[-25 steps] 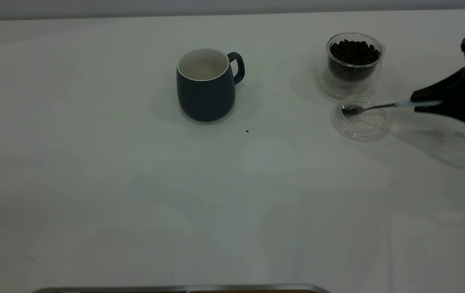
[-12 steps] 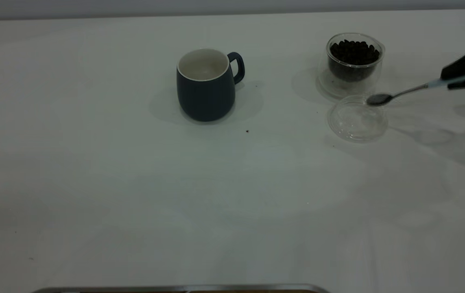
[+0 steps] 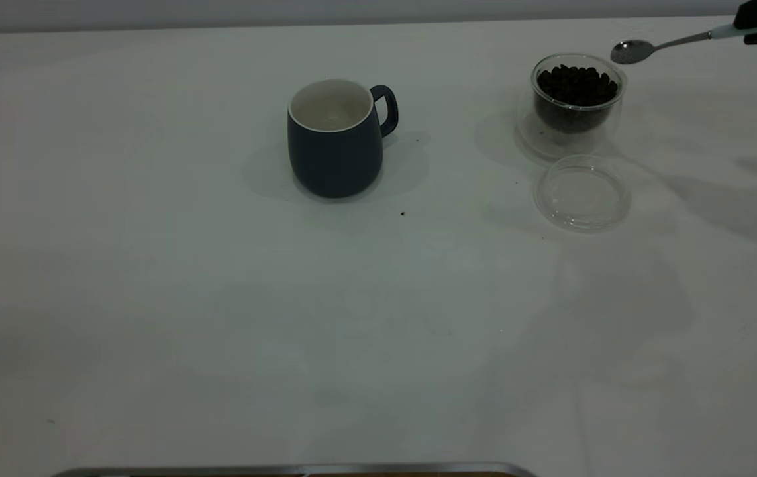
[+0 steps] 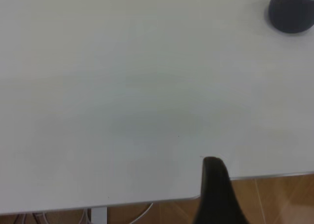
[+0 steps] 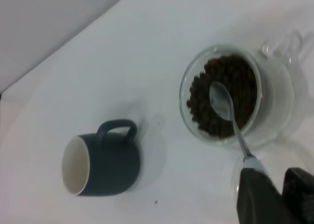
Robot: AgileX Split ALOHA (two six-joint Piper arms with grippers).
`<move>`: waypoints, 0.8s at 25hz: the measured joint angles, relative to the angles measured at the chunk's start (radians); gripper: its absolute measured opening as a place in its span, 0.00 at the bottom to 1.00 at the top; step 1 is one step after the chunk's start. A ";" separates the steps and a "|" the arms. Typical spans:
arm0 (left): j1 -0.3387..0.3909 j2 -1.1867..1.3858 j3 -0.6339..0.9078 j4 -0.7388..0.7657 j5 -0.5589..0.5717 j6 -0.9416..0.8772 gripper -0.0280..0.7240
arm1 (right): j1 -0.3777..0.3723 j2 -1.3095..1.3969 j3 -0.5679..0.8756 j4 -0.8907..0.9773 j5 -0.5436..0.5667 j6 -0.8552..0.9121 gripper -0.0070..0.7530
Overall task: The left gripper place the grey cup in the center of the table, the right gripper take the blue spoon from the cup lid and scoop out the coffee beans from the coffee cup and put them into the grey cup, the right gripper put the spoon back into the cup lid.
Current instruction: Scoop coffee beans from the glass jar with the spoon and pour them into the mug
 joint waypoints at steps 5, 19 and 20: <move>0.000 0.000 0.000 0.000 0.000 0.000 0.77 | 0.031 0.019 -0.005 0.082 -0.061 -0.114 0.15; 0.000 0.000 0.000 0.000 0.000 0.000 0.77 | 0.182 0.064 -0.107 0.022 -0.271 -0.165 0.15; 0.000 0.000 0.000 0.000 0.000 0.000 0.77 | 0.192 0.065 -0.107 0.022 -0.287 -0.166 0.15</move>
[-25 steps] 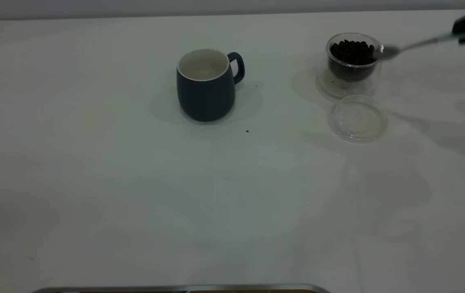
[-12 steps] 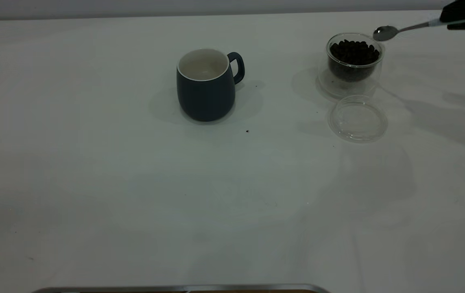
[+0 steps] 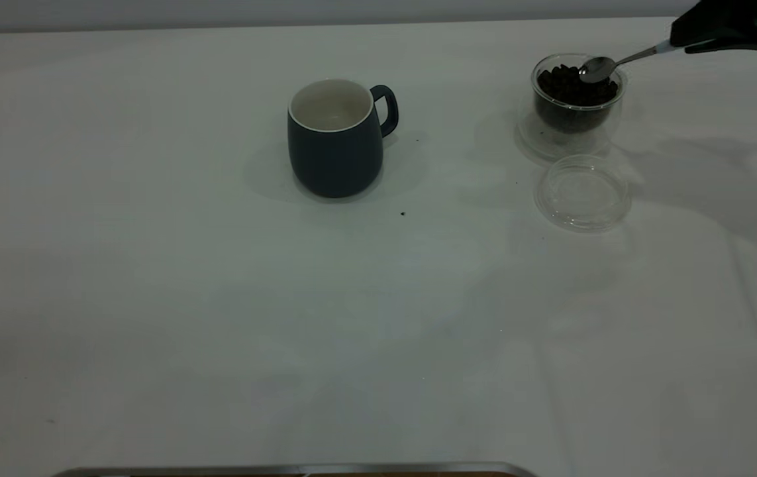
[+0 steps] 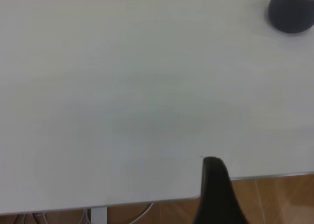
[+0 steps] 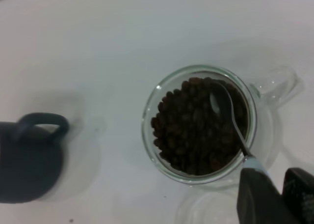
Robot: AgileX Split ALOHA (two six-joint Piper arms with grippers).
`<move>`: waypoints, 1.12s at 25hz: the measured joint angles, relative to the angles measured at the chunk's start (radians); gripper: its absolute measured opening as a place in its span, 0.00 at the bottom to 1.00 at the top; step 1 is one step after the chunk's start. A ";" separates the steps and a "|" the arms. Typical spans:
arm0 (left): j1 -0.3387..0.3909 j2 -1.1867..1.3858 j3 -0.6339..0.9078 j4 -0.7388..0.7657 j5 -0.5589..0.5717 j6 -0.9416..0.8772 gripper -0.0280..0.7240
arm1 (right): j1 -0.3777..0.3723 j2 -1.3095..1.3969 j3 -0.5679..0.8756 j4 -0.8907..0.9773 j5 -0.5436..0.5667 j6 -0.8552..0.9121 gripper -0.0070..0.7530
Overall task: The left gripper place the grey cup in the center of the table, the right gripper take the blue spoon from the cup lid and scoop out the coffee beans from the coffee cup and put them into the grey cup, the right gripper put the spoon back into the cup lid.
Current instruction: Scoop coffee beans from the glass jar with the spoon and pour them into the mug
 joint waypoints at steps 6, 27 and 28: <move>0.000 0.000 0.000 0.000 0.000 0.000 0.77 | 0.027 0.019 -0.007 0.004 -0.041 -0.009 0.15; 0.000 0.000 0.000 0.000 0.000 0.000 0.77 | -0.033 0.095 -0.007 0.030 0.133 0.200 0.15; 0.000 0.000 0.000 0.000 0.000 0.000 0.77 | -0.049 0.100 -0.007 0.034 0.156 0.205 0.15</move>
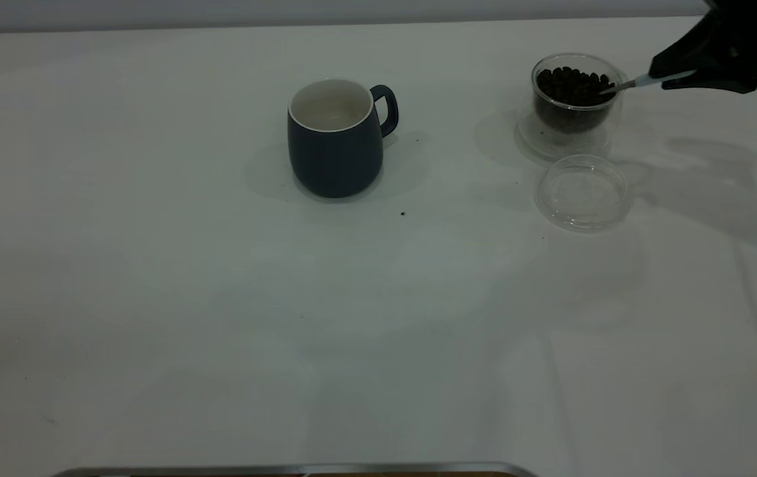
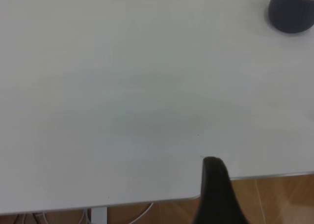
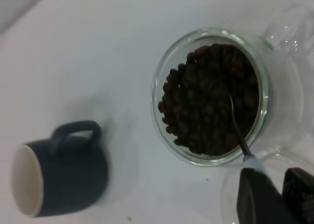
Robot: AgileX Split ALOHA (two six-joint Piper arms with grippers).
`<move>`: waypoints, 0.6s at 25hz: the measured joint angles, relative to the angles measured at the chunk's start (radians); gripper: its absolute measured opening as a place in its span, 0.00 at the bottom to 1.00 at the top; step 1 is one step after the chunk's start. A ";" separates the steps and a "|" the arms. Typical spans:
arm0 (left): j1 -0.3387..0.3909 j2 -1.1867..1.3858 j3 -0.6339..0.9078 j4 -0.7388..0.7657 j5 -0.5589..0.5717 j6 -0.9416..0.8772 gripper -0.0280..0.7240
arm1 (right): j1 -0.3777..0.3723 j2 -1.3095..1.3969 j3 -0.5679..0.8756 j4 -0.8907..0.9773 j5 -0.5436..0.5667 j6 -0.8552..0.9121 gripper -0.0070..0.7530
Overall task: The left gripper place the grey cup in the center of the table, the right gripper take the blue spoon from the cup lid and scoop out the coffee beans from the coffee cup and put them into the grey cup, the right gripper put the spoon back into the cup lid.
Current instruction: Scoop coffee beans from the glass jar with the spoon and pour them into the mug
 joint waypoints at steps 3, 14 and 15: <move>0.000 0.000 0.000 0.000 0.000 0.000 0.77 | -0.040 0.011 -0.001 0.006 0.058 0.024 0.15; 0.000 0.000 0.000 0.000 0.000 0.000 0.77 | -0.082 0.101 -0.002 0.081 0.210 0.052 0.15; 0.000 0.000 0.000 0.000 0.000 0.000 0.77 | -0.082 0.105 -0.002 0.091 0.220 0.052 0.15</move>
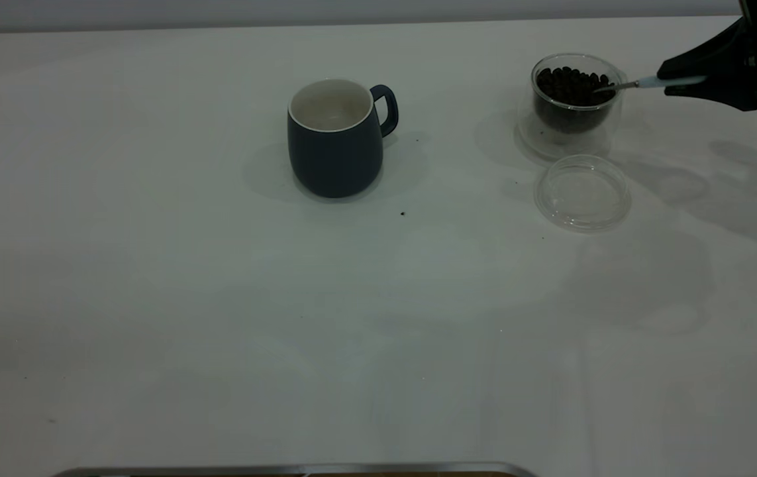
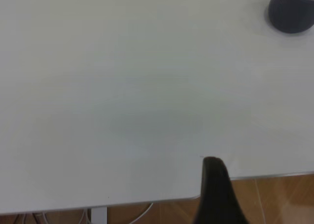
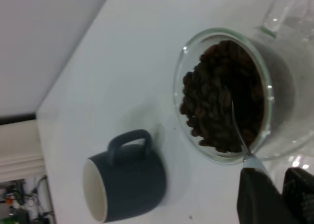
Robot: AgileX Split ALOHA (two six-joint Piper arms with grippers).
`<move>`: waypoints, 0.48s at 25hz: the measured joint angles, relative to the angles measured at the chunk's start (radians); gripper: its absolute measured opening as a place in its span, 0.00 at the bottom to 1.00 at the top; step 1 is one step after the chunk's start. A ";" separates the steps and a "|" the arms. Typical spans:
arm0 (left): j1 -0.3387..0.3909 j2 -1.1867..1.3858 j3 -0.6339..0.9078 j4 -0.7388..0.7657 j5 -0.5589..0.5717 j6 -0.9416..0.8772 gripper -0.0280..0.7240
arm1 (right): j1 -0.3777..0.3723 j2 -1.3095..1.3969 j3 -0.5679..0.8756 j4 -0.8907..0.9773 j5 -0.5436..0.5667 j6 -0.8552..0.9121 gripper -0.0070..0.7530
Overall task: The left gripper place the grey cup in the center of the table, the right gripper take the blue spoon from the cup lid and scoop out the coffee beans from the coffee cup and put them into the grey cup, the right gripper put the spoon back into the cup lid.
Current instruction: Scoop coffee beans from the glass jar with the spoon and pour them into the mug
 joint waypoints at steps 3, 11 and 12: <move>0.000 0.000 0.000 0.000 0.000 0.000 0.77 | 0.000 0.004 0.000 0.031 0.019 0.000 0.15; 0.000 0.000 0.000 0.000 0.000 0.000 0.77 | -0.001 0.004 0.000 0.054 0.031 0.015 0.15; 0.000 0.000 0.000 0.000 0.000 0.000 0.77 | -0.002 0.004 0.000 0.054 0.032 0.018 0.15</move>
